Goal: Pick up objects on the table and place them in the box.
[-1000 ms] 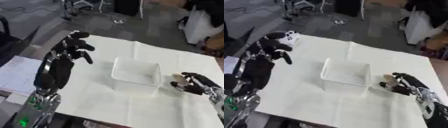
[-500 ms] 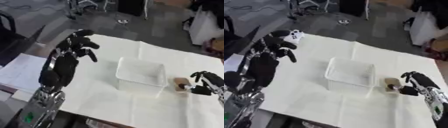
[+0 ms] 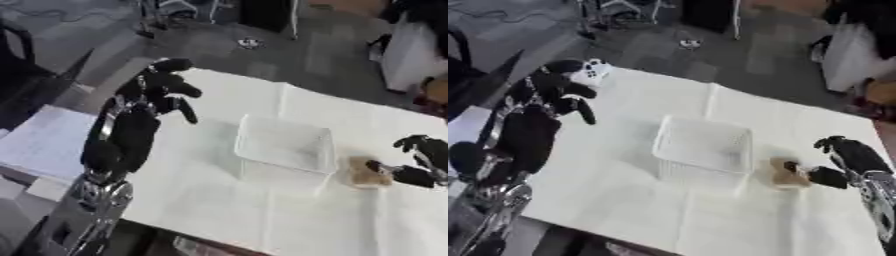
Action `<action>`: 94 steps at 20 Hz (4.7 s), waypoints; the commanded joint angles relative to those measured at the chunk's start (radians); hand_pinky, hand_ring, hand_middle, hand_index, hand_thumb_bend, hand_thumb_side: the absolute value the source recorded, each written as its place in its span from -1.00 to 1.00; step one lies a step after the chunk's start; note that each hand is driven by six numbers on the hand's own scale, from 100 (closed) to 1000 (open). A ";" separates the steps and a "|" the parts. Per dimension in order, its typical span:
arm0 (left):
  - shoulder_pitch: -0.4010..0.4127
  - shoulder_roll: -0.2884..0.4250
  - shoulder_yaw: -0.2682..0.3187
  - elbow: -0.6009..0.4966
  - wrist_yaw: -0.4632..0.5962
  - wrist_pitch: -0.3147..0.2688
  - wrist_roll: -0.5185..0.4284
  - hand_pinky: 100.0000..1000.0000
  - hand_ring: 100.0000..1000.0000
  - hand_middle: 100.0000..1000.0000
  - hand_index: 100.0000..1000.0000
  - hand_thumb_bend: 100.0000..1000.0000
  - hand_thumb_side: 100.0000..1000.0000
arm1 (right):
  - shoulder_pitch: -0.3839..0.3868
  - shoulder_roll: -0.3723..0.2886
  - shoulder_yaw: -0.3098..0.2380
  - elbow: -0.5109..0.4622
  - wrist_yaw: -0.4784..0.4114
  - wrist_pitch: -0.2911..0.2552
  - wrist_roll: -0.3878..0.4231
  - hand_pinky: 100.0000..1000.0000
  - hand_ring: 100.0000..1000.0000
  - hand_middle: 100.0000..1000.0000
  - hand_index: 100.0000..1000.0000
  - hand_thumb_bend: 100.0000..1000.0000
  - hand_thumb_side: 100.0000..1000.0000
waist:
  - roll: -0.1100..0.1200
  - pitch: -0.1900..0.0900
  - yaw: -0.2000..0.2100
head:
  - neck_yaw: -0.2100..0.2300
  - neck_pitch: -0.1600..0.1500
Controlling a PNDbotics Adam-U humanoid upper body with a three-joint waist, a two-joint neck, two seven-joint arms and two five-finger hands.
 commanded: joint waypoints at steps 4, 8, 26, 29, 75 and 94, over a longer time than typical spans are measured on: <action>-0.024 0.004 0.002 -0.018 0.009 0.000 -0.003 -0.27 0.29 0.53 0.40 0.30 0.51 | -0.051 -0.014 -0.004 -0.009 -0.046 -0.030 0.017 0.46 0.41 0.53 0.68 0.24 1.00 | 0.004 -0.009 0.008 | 0.007 -0.004; -0.032 0.002 0.003 -0.018 0.014 0.001 -0.003 -0.26 0.29 0.53 0.40 0.32 0.50 | -0.063 -0.010 0.000 -0.008 -0.071 -0.034 0.043 0.47 0.42 0.54 0.69 0.25 1.00 | 0.001 -0.008 0.017 | 0.013 -0.001; -0.047 -0.001 0.002 -0.018 0.034 0.007 -0.008 -0.26 0.29 0.53 0.40 0.33 0.50 | -0.033 0.061 0.022 -0.013 -0.203 0.017 0.118 0.23 0.32 0.56 0.83 0.21 1.00 | -0.006 -0.013 0.029 | 0.044 0.010; -0.044 -0.002 0.000 -0.018 0.032 0.007 -0.010 -0.26 0.29 0.53 0.40 0.33 0.50 | -0.019 0.090 0.022 -0.014 -0.163 0.055 0.080 0.30 0.39 0.59 0.81 0.16 1.00 | -0.004 -0.013 0.027 | -0.012 0.004; -0.022 0.003 0.002 -0.018 0.015 0.004 -0.005 -0.28 0.30 0.53 0.40 0.31 0.51 | -0.039 -0.054 0.006 -0.027 -0.823 -0.385 -0.071 -1.00 -1.00 -1.00 -0.47 -1.00 0.67 | 0.001 -0.017 0.000 | -0.124 0.019; -0.030 -0.001 -0.003 -0.018 0.020 0.008 -0.007 -0.28 0.30 0.53 0.40 0.32 0.51 | -0.159 -0.011 0.093 -0.148 -1.197 -0.291 0.103 -1.00 -1.00 -1.00 -0.50 -1.00 0.67 | -0.003 -0.019 0.010 | -0.121 0.011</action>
